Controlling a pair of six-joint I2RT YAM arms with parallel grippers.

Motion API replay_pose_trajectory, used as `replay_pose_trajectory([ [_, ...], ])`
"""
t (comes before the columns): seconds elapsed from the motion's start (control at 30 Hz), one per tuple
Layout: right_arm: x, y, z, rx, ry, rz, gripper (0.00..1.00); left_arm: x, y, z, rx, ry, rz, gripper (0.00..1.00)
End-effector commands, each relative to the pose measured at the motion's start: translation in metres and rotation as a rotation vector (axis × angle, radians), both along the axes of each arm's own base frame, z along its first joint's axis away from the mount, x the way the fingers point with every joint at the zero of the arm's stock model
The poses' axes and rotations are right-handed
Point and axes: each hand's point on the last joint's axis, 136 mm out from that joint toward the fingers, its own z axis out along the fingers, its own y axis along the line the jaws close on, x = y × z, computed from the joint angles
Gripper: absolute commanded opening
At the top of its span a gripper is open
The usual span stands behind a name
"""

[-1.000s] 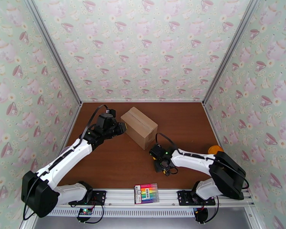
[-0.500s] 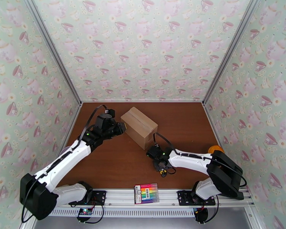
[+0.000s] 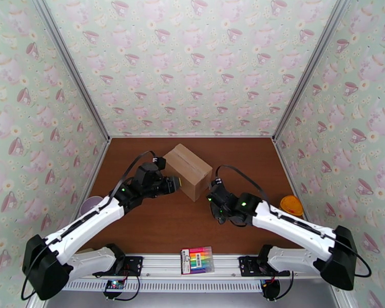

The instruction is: Unpack the express box

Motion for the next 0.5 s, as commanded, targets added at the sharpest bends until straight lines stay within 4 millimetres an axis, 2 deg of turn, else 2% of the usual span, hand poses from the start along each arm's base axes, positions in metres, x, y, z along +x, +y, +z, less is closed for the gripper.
replay_pose_trajectory([
  [0.0, 0.005, 0.001, 0.028, 0.000, -0.062, 0.029, 0.20, -0.005, -0.027, 0.016, -0.108, -0.011, -0.050, 0.53],
  [0.13, 0.007, 0.011, 0.043, 0.002, -0.090, 0.064, 0.19, -0.009, -0.053, 0.029, -0.138, -0.031, -0.106, 0.53],
  [0.2, 0.010, 0.017, 0.049, 0.007, -0.102, 0.076, 0.19, -0.008, -0.063, 0.033, -0.149, -0.041, -0.124, 0.50],
  [0.47, 0.020, 0.032, 0.059, 0.018, -0.127, 0.101, 0.19, -0.003, -0.098, 0.045, -0.254, -0.068, -0.174, 0.46],
])
